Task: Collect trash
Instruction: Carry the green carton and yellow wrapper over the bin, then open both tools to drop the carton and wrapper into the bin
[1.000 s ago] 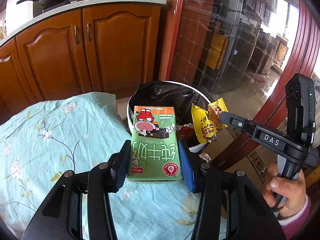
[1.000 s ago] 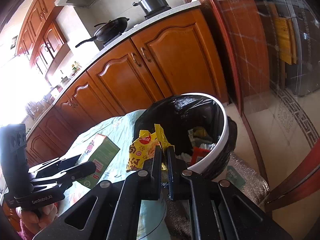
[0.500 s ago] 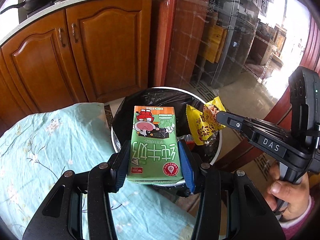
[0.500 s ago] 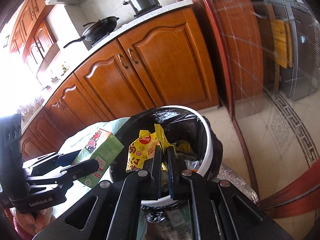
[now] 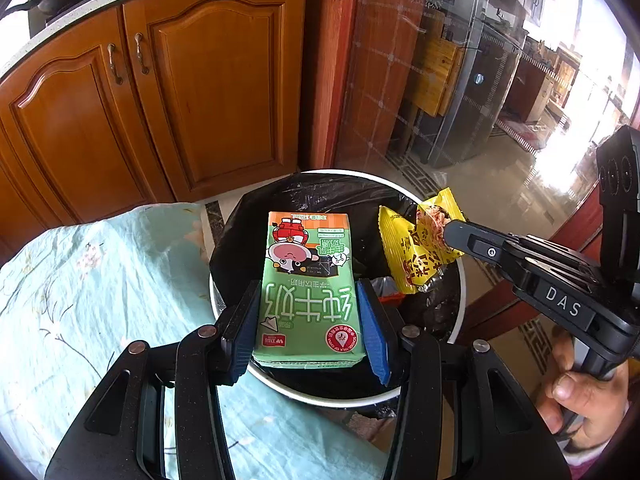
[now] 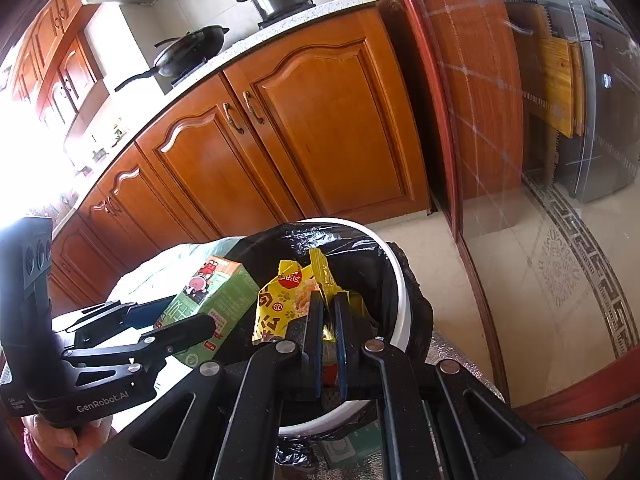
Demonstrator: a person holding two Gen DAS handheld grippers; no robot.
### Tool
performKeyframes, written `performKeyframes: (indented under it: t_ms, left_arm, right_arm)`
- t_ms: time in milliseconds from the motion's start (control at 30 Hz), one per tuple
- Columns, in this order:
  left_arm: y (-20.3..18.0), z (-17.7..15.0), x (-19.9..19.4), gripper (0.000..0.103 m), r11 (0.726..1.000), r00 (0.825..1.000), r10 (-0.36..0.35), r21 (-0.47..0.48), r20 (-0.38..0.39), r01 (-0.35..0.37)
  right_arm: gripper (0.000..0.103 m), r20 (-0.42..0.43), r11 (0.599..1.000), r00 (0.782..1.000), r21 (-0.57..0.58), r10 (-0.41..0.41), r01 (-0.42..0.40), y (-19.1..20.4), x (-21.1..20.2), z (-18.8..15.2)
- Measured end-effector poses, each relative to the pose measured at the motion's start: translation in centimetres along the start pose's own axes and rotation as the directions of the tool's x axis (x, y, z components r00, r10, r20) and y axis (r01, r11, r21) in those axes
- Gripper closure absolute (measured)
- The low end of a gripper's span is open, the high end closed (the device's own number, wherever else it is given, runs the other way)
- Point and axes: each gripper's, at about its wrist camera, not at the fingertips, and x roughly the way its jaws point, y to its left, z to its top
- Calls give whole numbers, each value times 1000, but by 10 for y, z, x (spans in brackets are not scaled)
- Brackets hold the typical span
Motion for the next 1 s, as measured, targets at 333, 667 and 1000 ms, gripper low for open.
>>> performKeyframes:
  t_ms: [333,667,1000]
  left_arm:
    - [-3,6,14,57,1000,1000,11,1,-29,-11]
    - [-1,3,13,57,1000,999,-8,-21,-34,7]
    - [3,-5,-2,51,998,1000,-26,-53,-6,25]
  right_arm:
    - [98,-25,1000,1000,-10,-14,14,1,10,1]
    - [93,-12,999,1000,35,3,-3,-5,9,3]
    - [88,21,998,1000,60,22,-23,-5,-9,-4]
